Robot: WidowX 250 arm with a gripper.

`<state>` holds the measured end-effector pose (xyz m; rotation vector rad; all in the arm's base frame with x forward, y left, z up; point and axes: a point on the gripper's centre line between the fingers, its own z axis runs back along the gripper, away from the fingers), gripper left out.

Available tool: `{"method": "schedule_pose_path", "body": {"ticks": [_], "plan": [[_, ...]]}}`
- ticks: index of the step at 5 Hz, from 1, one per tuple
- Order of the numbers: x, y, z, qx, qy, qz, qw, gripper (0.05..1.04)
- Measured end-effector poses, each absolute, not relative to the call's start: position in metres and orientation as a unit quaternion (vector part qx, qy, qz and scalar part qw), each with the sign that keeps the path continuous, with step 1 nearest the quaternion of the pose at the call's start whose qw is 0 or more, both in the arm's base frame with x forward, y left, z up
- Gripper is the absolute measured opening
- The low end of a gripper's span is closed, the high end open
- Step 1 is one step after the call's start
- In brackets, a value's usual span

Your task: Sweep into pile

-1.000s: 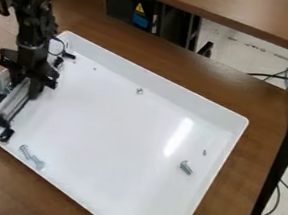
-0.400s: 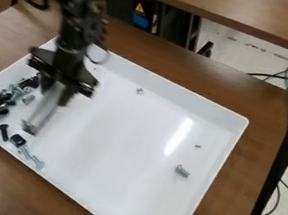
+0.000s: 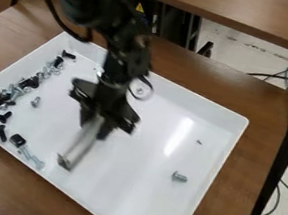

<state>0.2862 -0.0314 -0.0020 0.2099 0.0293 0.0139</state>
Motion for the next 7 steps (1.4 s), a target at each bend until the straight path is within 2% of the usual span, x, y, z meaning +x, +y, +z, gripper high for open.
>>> {"method": "schedule_pose_path", "body": {"ticks": [1,2,3,4,5,7], "plan": [[0.280,-0.064,-0.005,0.061,0.019,-0.031,0.998,0.351],[0.281,-0.074,-0.018,0.053,0.041,-0.046,0.997,0.351],[0.298,-0.086,-0.037,0.051,0.061,-0.055,0.995,0.351],[0.315,-0.084,-0.044,0.050,0.071,-0.043,0.995,0.351],[0.342,-0.066,-0.048,0.032,0.062,-0.004,0.998,0.351],[0.378,-0.021,-0.052,0.020,0.063,0.065,0.996,0.351]]}}
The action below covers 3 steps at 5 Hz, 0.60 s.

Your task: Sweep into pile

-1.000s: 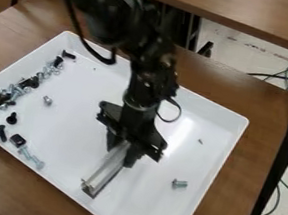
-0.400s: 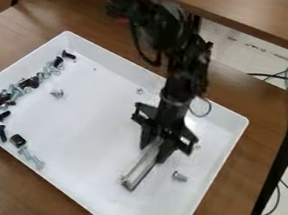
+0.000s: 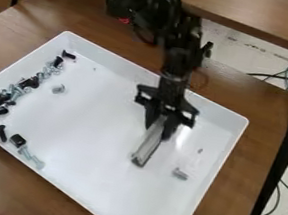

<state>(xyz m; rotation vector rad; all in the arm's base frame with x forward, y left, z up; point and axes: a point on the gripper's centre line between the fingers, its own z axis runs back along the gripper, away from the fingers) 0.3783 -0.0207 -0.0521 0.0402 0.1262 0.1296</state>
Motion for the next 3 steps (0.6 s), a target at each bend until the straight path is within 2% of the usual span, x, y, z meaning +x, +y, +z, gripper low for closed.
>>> {"method": "schedule_pose_path", "body": {"ticks": [3], "plan": [[0.380,0.078,-0.055,0.012,0.068,0.167,0.983,0.351]]}}
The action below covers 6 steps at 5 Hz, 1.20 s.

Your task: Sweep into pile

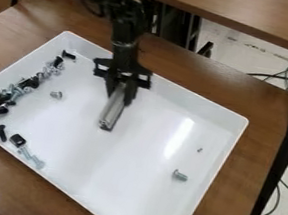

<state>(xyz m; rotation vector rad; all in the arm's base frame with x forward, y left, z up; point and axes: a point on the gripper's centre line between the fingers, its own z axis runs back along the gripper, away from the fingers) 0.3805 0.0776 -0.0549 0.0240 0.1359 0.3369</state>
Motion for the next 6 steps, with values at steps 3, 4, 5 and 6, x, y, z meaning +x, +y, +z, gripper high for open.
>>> {"method": "schedule_pose_path", "body": {"ticks": [3,4,5,6], "plan": [[0.366,0.163,-0.052,0.015,0.055,0.263,0.963,0.351],[0.356,0.161,-0.049,0.019,0.046,0.264,0.963,0.351],[0.342,0.146,-0.047,0.019,0.051,0.250,0.967,0.351],[0.334,0.123,-0.040,0.020,0.053,0.218,0.974,0.350]]}}
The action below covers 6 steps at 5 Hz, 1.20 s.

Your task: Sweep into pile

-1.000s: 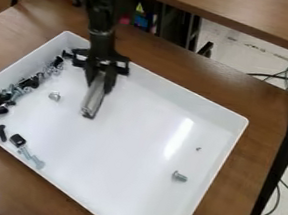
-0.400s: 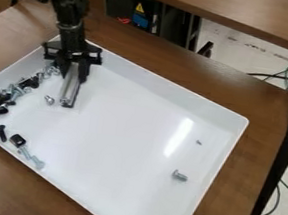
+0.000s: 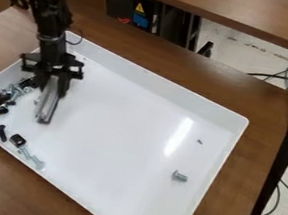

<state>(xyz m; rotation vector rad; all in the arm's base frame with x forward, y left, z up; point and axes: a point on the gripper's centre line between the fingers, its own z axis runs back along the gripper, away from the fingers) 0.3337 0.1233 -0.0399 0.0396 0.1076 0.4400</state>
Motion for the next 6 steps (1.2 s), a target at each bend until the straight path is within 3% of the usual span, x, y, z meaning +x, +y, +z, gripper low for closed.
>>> {"method": "schedule_pose_path", "body": {"ticks": [2,4,5,6], "plan": [[0.328,0.062,0.001,0.045,-0.007,0.166,0.985,0.351],[0.315,0.001,-0.031,0.053,0.020,0.117,0.992,0.351],[0.314,-0.006,-0.040,0.058,0.020,0.122,0.991,0.397],[0.302,-0.005,-0.042,0.056,0.011,0.143,0.988,0.705]]}}
